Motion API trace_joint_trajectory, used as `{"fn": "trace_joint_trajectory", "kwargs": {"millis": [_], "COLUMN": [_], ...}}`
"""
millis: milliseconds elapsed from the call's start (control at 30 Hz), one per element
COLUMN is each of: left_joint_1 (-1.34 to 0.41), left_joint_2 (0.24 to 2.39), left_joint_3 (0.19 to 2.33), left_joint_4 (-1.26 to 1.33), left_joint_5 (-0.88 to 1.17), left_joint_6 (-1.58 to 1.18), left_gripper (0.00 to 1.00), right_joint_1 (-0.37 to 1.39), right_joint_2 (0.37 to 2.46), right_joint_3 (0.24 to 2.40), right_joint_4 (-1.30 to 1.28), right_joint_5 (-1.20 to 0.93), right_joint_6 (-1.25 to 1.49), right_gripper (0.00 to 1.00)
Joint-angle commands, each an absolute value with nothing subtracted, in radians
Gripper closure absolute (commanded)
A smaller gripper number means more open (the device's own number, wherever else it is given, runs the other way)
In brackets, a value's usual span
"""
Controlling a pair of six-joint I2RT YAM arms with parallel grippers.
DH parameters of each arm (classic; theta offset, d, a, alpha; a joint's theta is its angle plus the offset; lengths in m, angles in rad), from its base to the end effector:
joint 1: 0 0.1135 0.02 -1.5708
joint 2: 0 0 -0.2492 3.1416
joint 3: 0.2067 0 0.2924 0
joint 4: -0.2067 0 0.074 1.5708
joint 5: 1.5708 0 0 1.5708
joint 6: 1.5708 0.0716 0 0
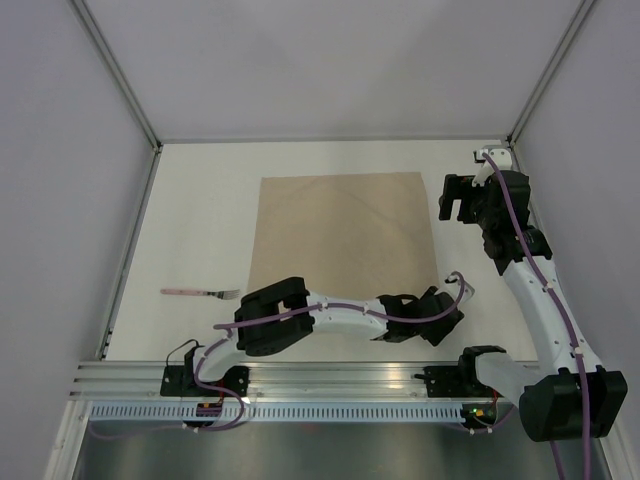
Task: Fold the napkin, place the utensils inside, and roll it up
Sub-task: Fold the napkin
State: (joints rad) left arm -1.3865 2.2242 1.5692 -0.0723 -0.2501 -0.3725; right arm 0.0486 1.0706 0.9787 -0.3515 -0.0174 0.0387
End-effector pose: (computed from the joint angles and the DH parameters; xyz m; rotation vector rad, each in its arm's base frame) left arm 0.1168 -0.5297 0.0893 1.0246 2.1176 -0.6236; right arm 0.3220 0.0169 0.3032 -0.0210 2.0148 0.0731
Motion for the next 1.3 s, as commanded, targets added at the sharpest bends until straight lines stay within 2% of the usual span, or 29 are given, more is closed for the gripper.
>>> {"fn": "trace_joint_trajectory", "kwargs": {"millis": [0,367,533,567,667,733,767,867,1267], "left_joint_1": [-1.394,-1.399,-1.399,-1.397,-1.399,-1.399,-1.397,-1.397,-1.404], "left_joint_2": [2.253,2.299,2.313,2.315,2.312,2.304,2.292,2.267,2.102], "left_joint_3": [1.624,1.643,1.637,1.637,1.631,1.621,1.620,1.602,1.497], "left_joint_4": [-0.035,-0.040,-0.054,-0.054,-0.061,-0.060,-0.061,-0.057,0.006], "left_joint_5": [-0.253,-0.285,-0.304,-0.305,-0.311,-0.319,-0.322,-0.324,-0.218], "left_joint_6": [-0.354,-0.342,-0.350,-0.351,-0.354,-0.354,-0.353,-0.348,-0.354], "left_gripper": [0.42,0.42,0.60,0.67,0.80,0.84,0.90,0.98,0.98], "right_joint_1": [0.048,0.046,0.048,0.046,0.048,0.048,0.048,0.046,0.046], "right_joint_2": [1.054,1.055,1.054,1.054,1.054,1.055,1.055,1.055,1.048], "right_joint_3": [0.982,0.977,0.979,0.977,0.977,0.977,0.977,0.977,0.976], "right_joint_4": [-0.344,-0.348,-0.348,-0.348,-0.348,-0.350,-0.350,-0.350,-0.350], "right_joint_5": [0.011,0.003,0.005,0.003,0.003,0.003,0.003,0.005,0.003], "right_joint_6": [0.052,0.051,0.049,0.051,0.051,0.051,0.049,0.049,0.048], "right_gripper": [0.02,0.02,0.02,0.02,0.02,0.02,0.02,0.02,0.02]}}
